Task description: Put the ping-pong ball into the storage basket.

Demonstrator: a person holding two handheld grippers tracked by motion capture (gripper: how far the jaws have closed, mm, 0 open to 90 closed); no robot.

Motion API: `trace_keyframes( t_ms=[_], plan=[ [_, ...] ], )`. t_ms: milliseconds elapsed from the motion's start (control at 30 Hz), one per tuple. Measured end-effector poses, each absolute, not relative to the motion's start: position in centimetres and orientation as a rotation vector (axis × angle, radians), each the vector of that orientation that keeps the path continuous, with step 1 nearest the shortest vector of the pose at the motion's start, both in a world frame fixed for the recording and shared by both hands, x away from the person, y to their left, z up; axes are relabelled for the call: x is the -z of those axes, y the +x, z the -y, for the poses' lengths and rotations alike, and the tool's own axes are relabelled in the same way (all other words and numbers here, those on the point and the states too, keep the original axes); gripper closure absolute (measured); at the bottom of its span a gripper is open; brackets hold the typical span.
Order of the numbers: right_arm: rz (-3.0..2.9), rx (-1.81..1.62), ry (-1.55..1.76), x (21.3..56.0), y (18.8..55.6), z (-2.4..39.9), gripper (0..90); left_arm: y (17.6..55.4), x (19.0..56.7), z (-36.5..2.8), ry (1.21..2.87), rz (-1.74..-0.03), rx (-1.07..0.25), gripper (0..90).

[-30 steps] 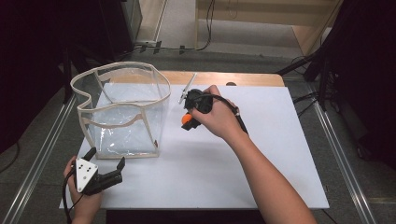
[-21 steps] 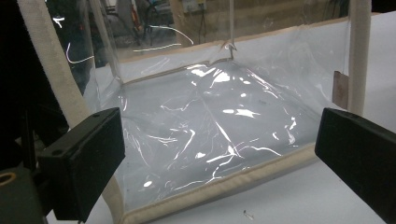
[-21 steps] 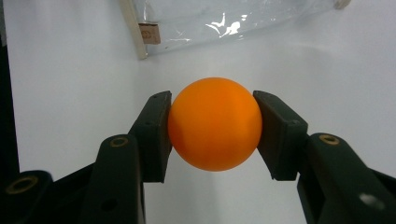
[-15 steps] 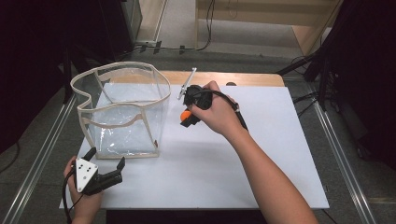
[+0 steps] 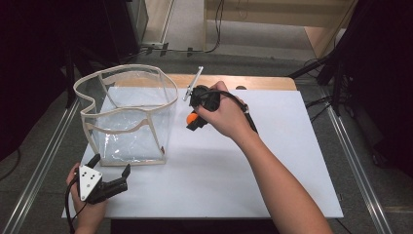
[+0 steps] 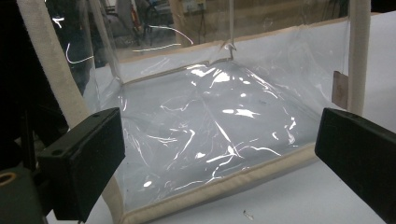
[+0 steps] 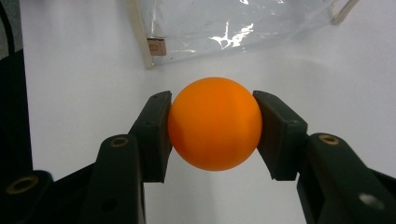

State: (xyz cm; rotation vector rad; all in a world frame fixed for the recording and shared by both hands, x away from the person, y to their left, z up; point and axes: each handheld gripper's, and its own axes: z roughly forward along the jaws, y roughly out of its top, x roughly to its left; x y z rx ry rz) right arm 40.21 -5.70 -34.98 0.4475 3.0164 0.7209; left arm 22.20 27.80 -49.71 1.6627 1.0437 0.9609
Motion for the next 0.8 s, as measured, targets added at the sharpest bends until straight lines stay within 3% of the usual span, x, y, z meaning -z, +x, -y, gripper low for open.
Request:
trace_keyframes(
  t_ms=[800],
  plan=[
    [-3.002,-0.727,0.411,32.2,40.6,5.0,48.2,22.2,49.7,-27.8,1.660,-1.044,-0.958,2.1]
  ],
)
